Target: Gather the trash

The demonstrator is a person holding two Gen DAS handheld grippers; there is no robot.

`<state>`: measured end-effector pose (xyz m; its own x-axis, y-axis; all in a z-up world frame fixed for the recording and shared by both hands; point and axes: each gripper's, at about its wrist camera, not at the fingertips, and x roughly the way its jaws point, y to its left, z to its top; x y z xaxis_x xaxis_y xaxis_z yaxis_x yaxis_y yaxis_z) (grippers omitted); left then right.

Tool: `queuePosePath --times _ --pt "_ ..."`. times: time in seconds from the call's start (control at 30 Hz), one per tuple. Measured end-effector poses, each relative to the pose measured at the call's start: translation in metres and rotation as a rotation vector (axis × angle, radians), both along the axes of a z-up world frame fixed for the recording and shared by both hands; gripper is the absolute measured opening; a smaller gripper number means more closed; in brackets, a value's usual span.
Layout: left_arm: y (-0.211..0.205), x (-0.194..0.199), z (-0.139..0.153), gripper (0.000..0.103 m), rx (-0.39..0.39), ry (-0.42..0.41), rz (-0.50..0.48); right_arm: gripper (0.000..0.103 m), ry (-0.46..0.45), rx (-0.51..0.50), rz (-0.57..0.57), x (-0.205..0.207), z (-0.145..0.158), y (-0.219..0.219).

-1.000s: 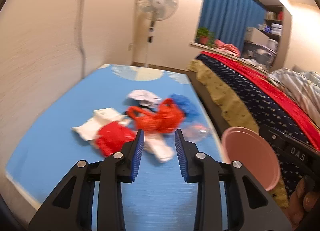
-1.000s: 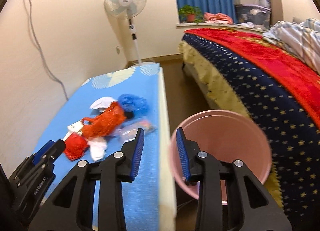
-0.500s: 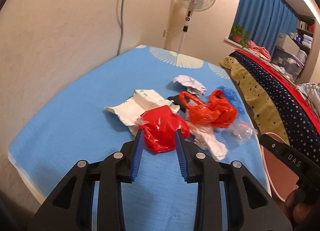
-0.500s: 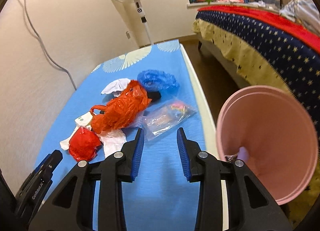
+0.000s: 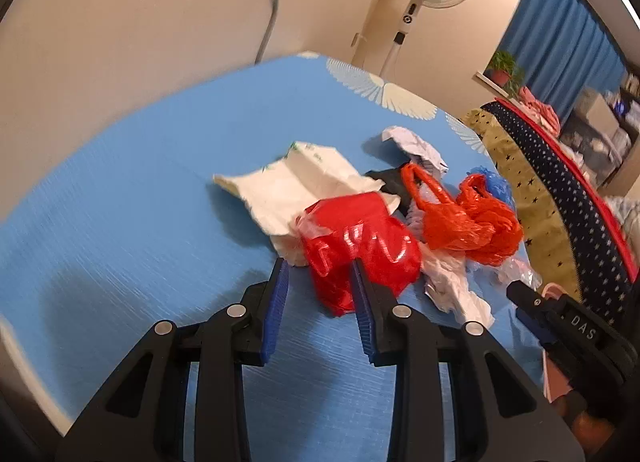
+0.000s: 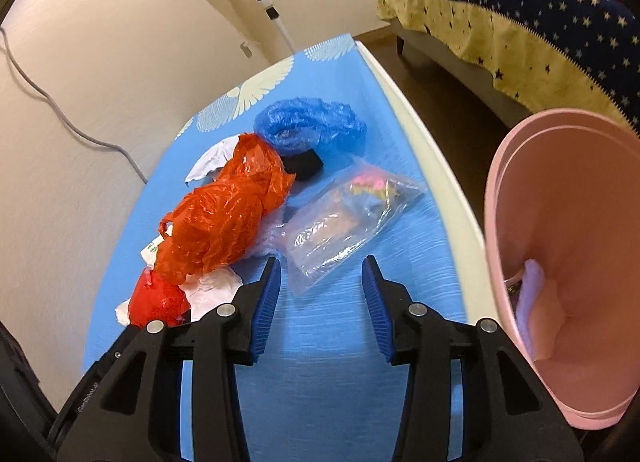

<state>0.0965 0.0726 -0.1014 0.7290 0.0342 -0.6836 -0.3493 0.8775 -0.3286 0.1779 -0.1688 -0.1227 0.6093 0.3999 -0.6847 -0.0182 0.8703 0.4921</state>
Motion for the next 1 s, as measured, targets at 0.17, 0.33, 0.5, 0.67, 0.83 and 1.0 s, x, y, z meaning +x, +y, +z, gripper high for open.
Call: queuePosePath --times 0.17,0.33,0.5,0.67,0.83,1.0 --pt "0.003 0.003 -0.007 0.032 -0.041 -0.008 -0.036 0.028 0.001 -0.017 0.019 0.002 -0.001 0.007" --pt "0.003 0.005 -0.009 0.016 -0.088 -0.027 -0.080 0.010 0.003 -0.030 0.031 0.001 -0.002 0.008" --pt "-0.009 0.004 0.002 0.012 -0.039 -0.041 -0.095 0.004 -0.029 -0.057 0.043 -0.005 0.007 0.006" --pt "-0.014 -0.001 0.017 0.011 -0.003 -0.066 -0.100 0.004 -0.063 -0.089 0.046 -0.014 0.024 0.001" --pt "-0.020 -0.009 0.030 0.000 0.039 -0.090 -0.111 0.004 -0.119 -0.157 0.077 -0.032 0.041 0.000" --pt "-0.018 -0.014 0.030 0.000 0.062 -0.087 -0.114 0.004 -0.151 -0.190 0.094 -0.048 0.051 -0.006"
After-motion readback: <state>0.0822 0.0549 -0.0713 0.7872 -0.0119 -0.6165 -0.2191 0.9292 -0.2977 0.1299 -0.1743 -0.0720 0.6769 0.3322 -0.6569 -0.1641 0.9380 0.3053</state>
